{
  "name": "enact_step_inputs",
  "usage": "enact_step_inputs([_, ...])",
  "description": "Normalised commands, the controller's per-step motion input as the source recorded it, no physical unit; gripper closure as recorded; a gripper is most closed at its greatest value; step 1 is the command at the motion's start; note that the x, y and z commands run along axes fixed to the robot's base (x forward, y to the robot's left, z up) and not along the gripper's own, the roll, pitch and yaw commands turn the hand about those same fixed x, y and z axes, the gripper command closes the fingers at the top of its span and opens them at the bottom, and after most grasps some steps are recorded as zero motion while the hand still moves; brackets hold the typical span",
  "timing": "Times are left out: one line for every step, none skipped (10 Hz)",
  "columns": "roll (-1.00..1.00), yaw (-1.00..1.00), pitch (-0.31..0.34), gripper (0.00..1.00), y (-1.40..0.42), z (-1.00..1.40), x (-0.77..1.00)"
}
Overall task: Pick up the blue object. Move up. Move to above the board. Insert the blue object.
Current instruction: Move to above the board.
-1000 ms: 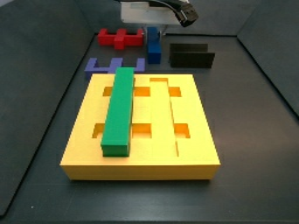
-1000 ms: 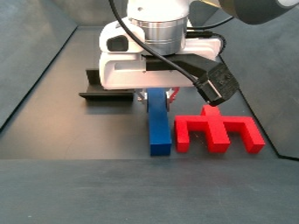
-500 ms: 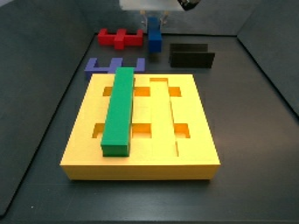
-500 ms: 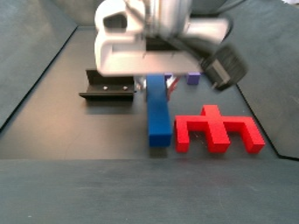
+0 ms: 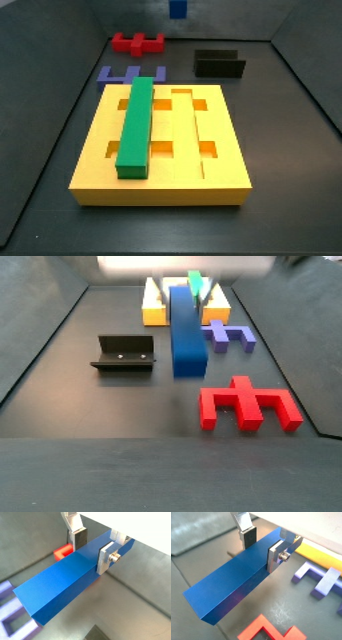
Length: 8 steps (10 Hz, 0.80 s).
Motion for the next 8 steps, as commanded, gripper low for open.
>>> enact_step_inputs([0.01,0.00,0.046,1.00,0.00,1.40,0.01])
enact_step_inputs([0.00,0.00,0.059,1.00,0.00,1.40,0.00])
enact_step_inputs([0.02,0.01,0.070,1.00,-0.01,1.40,-0.01])
enact_step_inputs([0.01,0.00,0.060,1.00,-0.01,0.69,0.02])
enact_step_inputs([0.01,0.00,0.074,1.00,0.01,0.24,0.04])
enact_step_inputs([0.10,-0.23,0.285,1.00,-1.40,0.16,-0.09])
enact_step_inputs([0.11,-0.20,0.267,1.00,-1.40,0.16,-0.10])
enact_step_inputs([0.11,-0.08,0.141,1.00,-1.40,0.16,-0.11])
